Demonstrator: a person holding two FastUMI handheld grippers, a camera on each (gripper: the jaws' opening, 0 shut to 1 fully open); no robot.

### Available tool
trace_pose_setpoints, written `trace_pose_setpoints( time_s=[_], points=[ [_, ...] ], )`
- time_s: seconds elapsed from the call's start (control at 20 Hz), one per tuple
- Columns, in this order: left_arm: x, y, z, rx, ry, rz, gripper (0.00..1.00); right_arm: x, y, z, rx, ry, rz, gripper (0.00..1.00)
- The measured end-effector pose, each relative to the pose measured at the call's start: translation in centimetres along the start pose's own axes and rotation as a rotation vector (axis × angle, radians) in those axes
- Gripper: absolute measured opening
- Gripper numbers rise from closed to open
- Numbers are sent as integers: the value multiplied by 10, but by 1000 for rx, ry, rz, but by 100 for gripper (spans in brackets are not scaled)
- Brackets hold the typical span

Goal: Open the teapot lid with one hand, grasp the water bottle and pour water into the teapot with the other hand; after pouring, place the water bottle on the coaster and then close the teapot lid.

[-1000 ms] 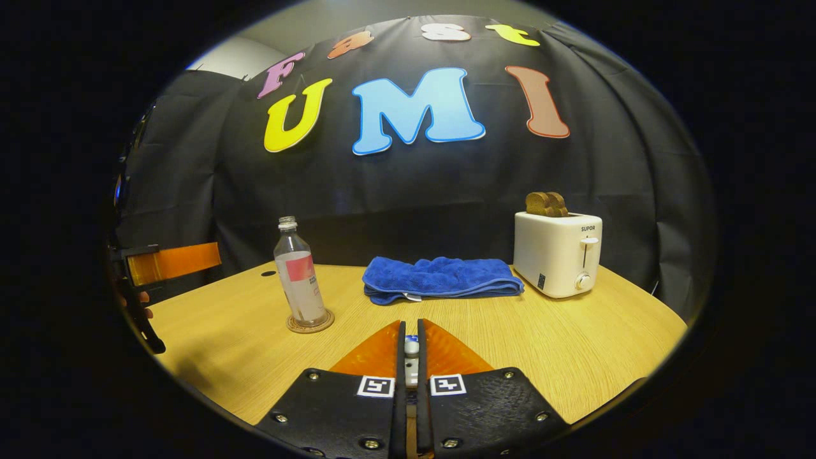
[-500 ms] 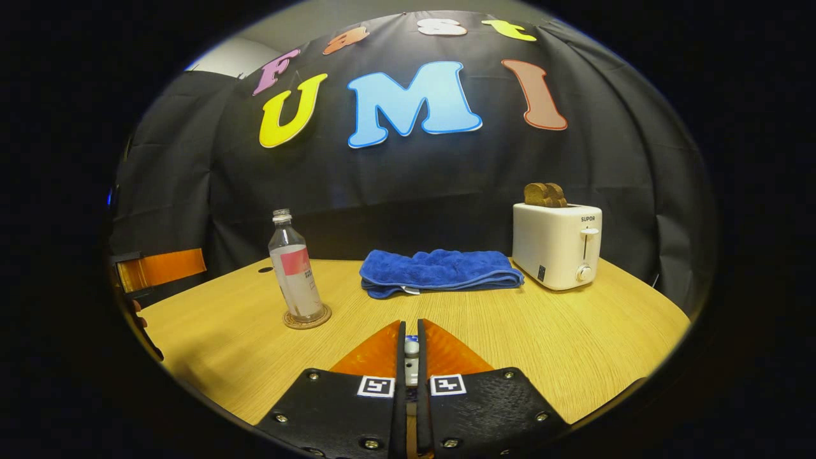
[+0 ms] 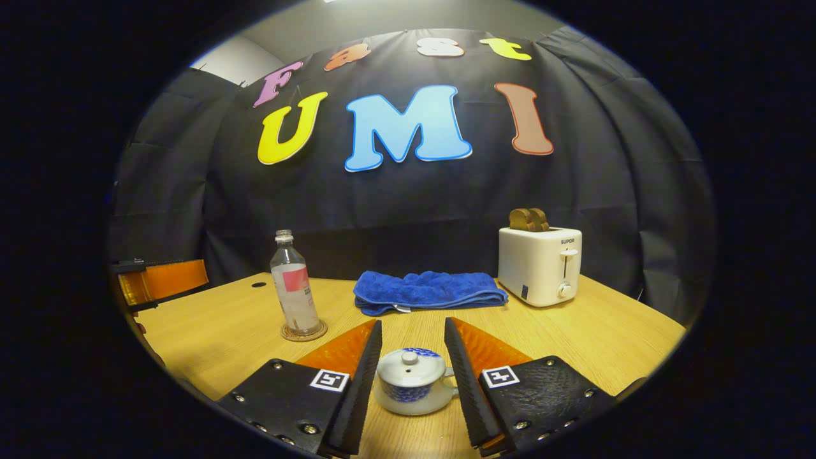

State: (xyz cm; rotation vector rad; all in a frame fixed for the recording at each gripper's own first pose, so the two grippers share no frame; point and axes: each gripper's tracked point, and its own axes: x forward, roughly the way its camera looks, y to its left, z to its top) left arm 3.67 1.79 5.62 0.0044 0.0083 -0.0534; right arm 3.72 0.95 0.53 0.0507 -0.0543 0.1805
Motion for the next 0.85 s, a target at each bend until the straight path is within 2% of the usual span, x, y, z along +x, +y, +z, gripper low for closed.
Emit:
trace_pose_setpoints(
  time_s=[0.15, 0.4, 0.85],
  points=[
    [-13, -6, -6, 10, -3, 0, 100, -11, 12, 6, 3, -12, 5, 61],
    [-34, -7, -19, -36, -28, 13, 100, -32, 30, 11, -21, -21, 10, 61],
    [-55, 4, -38, -65, -35, 35, 100, -53, 33, 8, -38, -53, -33, 61]
  ],
)
